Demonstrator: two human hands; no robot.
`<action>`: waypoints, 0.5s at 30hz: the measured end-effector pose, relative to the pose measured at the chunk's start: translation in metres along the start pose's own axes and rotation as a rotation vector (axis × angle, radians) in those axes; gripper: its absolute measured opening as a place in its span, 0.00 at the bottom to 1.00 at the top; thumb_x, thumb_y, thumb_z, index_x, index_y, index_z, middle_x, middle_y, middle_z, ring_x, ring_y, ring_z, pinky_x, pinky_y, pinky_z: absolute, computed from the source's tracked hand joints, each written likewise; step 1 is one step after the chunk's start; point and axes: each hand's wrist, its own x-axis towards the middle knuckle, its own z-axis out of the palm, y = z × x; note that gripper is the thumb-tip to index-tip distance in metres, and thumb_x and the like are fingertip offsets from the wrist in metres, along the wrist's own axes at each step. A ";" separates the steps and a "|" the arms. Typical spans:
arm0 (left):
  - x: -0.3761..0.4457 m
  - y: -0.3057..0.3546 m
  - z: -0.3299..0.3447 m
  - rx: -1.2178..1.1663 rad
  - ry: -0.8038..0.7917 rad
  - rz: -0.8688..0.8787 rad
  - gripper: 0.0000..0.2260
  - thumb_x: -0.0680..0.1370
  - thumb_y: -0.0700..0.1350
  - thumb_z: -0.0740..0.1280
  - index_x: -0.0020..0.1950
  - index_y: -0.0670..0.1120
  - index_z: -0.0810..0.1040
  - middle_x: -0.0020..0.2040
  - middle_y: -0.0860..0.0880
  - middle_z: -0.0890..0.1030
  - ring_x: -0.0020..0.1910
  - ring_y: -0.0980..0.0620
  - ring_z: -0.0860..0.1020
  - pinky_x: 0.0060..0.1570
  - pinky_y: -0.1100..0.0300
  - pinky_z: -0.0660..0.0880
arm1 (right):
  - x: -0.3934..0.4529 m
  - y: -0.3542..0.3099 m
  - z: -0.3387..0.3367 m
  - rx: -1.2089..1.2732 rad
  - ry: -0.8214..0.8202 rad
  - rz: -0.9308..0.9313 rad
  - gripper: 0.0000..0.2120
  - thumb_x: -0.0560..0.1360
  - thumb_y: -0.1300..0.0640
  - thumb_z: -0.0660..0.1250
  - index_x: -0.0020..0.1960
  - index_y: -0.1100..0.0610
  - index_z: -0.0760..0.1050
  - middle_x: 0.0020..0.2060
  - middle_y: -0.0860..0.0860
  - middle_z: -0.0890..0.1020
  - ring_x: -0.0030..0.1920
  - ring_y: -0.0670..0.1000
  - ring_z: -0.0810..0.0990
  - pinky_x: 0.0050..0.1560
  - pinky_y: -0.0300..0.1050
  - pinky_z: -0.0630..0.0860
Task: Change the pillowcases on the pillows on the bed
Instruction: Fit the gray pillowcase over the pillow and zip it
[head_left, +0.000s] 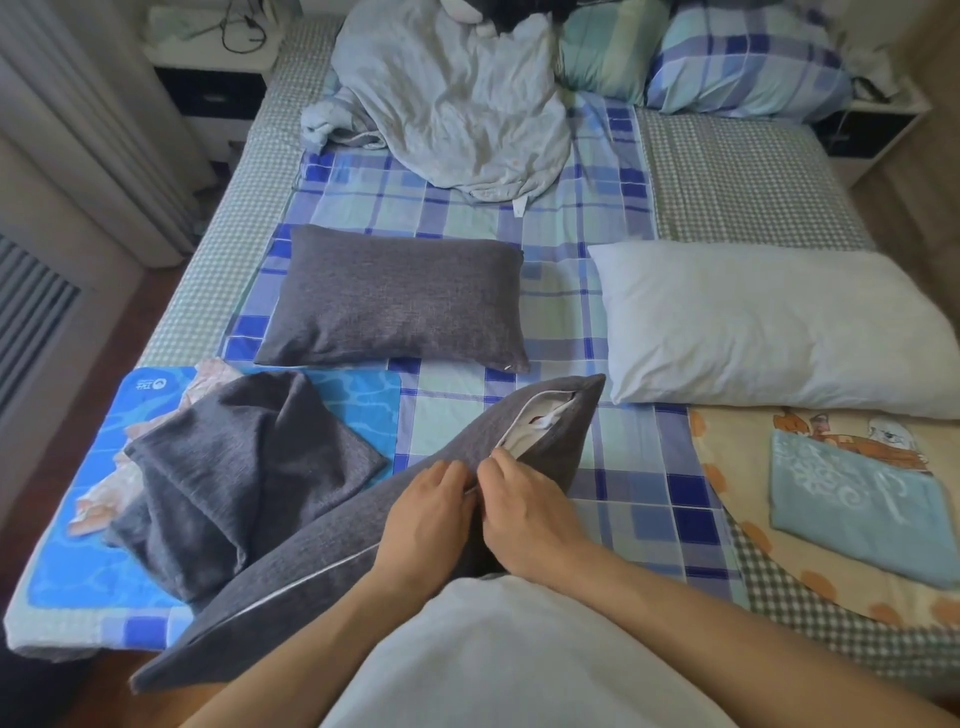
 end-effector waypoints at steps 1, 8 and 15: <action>0.002 0.001 -0.001 0.010 0.000 0.008 0.08 0.82 0.48 0.63 0.44 0.54 0.67 0.42 0.55 0.72 0.40 0.55 0.70 0.42 0.60 0.69 | 0.001 0.000 -0.002 -0.023 0.009 -0.009 0.04 0.79 0.62 0.59 0.51 0.56 0.71 0.48 0.53 0.76 0.46 0.54 0.77 0.44 0.47 0.74; 0.021 0.010 0.000 0.134 -0.108 0.019 0.06 0.83 0.51 0.62 0.48 0.51 0.73 0.49 0.50 0.80 0.44 0.50 0.77 0.45 0.56 0.74 | 0.013 0.014 -0.014 -0.101 0.128 0.174 0.09 0.73 0.61 0.70 0.53 0.58 0.75 0.49 0.54 0.79 0.51 0.55 0.78 0.51 0.48 0.76; 0.022 0.008 -0.001 0.102 -0.135 -0.034 0.06 0.83 0.51 0.63 0.51 0.49 0.73 0.52 0.50 0.80 0.47 0.50 0.78 0.49 0.55 0.77 | 0.015 0.031 -0.014 -0.029 0.168 0.271 0.05 0.76 0.62 0.66 0.52 0.57 0.74 0.48 0.50 0.79 0.50 0.52 0.78 0.48 0.43 0.74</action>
